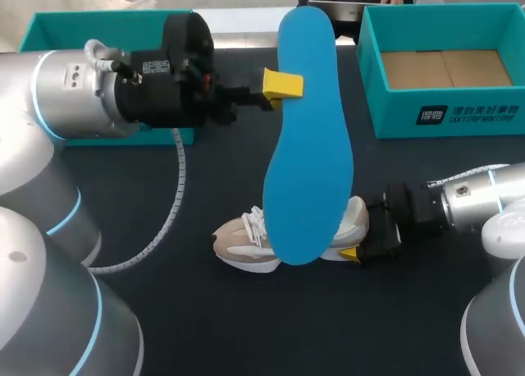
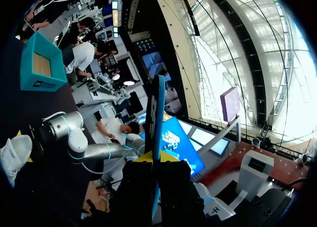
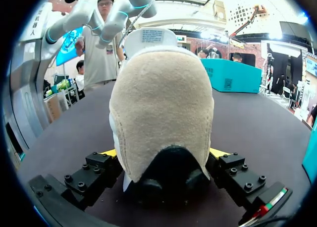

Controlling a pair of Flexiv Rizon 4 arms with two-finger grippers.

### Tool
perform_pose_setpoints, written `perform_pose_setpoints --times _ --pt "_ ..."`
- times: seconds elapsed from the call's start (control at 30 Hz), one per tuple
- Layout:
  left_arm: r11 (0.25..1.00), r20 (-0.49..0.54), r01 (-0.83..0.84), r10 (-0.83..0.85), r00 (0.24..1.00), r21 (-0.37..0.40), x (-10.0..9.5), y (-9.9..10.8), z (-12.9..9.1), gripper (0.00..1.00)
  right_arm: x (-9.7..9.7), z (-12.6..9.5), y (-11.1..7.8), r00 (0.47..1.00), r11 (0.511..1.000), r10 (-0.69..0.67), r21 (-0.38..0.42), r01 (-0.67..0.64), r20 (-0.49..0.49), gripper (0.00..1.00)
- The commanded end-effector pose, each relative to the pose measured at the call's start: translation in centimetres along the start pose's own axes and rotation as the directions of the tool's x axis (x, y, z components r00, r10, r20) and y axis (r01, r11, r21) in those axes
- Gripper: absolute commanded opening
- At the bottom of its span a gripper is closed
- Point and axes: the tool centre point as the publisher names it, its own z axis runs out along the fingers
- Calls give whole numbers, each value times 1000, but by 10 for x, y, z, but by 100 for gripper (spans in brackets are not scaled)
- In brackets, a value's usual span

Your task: Take the shoe out of the shoebox, open the shoe tongue, remove and reinsert the insole, then place the shoe into the shoebox

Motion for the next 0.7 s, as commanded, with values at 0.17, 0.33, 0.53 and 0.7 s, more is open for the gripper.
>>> perform_pose_setpoints --times 0.17,0.33,0.53,0.7 --pt "1000 -2 0 0 1000 3 -1 1 0 0 -1 -4 2 1000 1000 6 30 -6 1 100" --pt "1000 -2 0 0 1000 3 -1 1 0 0 0 -12 11 1000 997 5 73 -6 10 100" --pt "1000 -2 0 0 1000 3 -1 1 0 0 1 -19 17 999 989 39 140 -38 -4 100" --pt "1000 -2 0 0 1000 3 -1 1 0 0 5 -28 25 997 973 72 218 -69 -7 100"
